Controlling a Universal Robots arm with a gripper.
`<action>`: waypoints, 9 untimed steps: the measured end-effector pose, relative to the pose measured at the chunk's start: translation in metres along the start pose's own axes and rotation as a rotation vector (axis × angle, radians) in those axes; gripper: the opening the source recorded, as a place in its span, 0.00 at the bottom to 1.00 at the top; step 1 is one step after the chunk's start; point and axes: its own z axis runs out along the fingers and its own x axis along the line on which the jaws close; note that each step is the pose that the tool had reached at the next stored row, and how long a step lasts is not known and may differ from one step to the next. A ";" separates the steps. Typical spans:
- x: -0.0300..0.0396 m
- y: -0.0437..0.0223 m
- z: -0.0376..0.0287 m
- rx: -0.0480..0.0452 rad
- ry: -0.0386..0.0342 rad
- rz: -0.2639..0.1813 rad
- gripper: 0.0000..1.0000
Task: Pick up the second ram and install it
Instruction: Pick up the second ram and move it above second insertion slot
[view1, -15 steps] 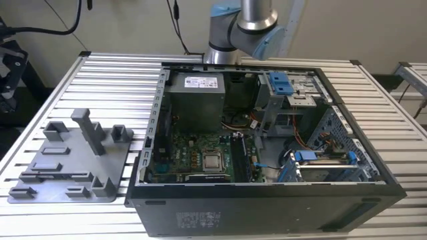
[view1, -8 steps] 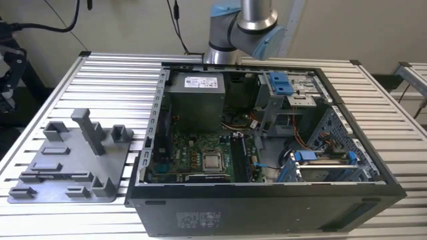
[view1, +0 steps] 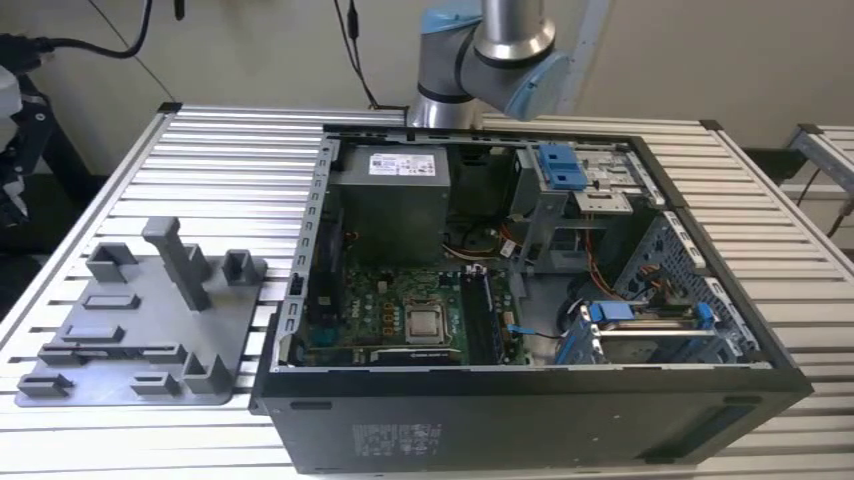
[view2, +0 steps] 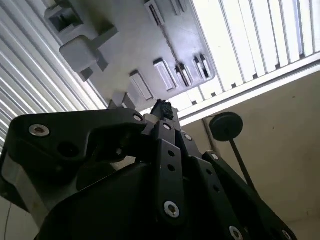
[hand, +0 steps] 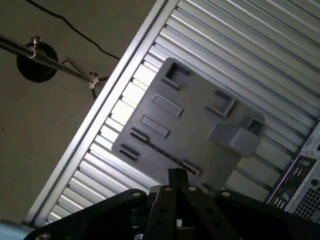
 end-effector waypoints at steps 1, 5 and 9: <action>0.0000 0.0000 0.0000 0.0000 0.0013 -0.018 0.11; 0.0000 0.0000 0.0000 -0.0002 0.0066 -0.092 0.11; 0.0000 -0.0001 0.0001 0.0002 0.0121 -0.164 0.11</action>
